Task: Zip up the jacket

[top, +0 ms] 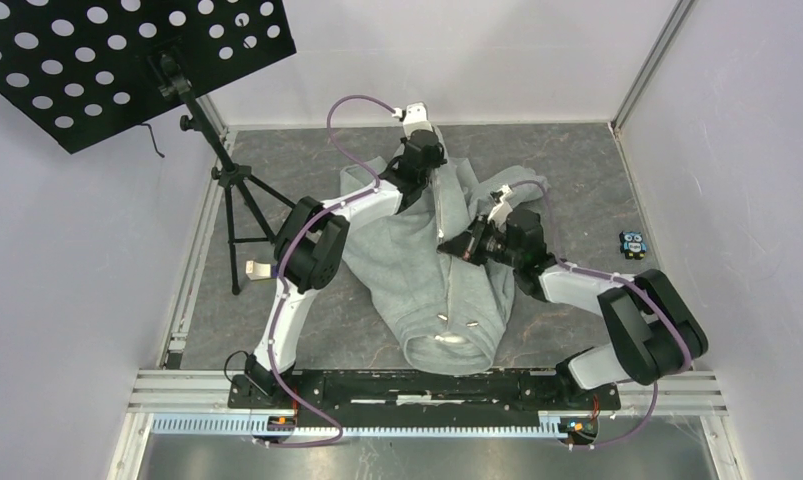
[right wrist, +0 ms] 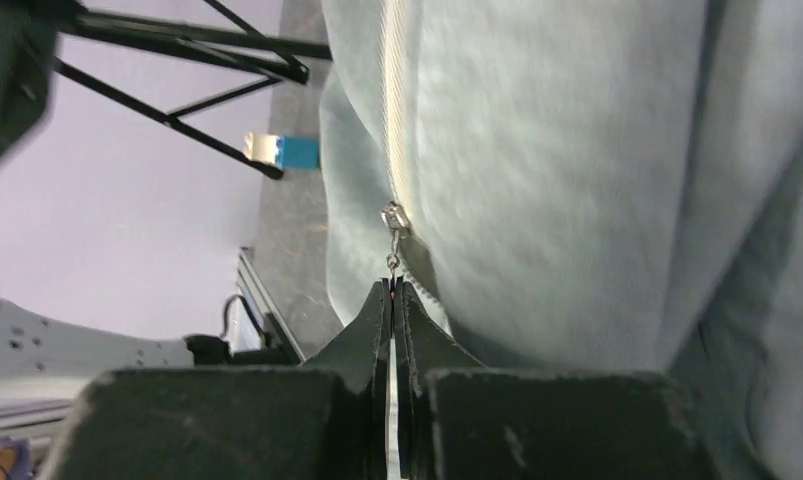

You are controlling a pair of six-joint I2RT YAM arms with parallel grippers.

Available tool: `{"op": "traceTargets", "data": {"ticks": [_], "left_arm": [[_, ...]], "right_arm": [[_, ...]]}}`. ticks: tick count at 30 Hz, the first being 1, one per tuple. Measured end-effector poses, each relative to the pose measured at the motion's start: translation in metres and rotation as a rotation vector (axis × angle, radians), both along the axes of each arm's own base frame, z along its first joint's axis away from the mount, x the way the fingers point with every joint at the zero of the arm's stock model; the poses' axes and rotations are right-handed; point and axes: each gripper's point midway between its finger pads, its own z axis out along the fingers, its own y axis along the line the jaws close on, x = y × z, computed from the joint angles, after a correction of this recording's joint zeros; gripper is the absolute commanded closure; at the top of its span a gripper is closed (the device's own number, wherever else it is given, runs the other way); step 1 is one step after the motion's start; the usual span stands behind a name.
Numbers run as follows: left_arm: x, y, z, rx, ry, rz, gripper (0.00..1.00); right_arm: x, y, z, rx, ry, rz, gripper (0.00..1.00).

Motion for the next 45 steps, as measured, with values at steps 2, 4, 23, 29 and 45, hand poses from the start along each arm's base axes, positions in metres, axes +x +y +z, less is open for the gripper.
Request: {"op": "traceTargets", "data": {"ticks": [2, 4, 23, 29, 45], "left_arm": [[0.002, 0.001, 0.004, -0.006, -0.013, 0.005, 0.98], [0.004, 0.004, 0.006, 0.000, -0.021, 0.018, 0.98], [0.025, -0.021, -0.003, 0.195, -0.013, -0.038, 0.98], [0.011, -0.025, -0.014, 0.209, 0.076, -0.147, 0.17], [-0.256, 0.055, 0.031, 0.003, 0.420, -0.620, 0.06]], "right_arm": [[-0.012, -0.003, -0.009, -0.016, -0.004, 0.016, 1.00], [-0.037, -0.008, -0.026, -0.037, 0.011, 0.032, 1.00], [-0.128, -0.047, -0.031, -0.068, -0.159, 0.039, 1.00], [-0.132, -0.051, -0.060, -0.177, -0.114, 0.066, 1.00], [-0.082, -0.045, -0.015, 0.021, 0.154, 0.015, 1.00]]}}
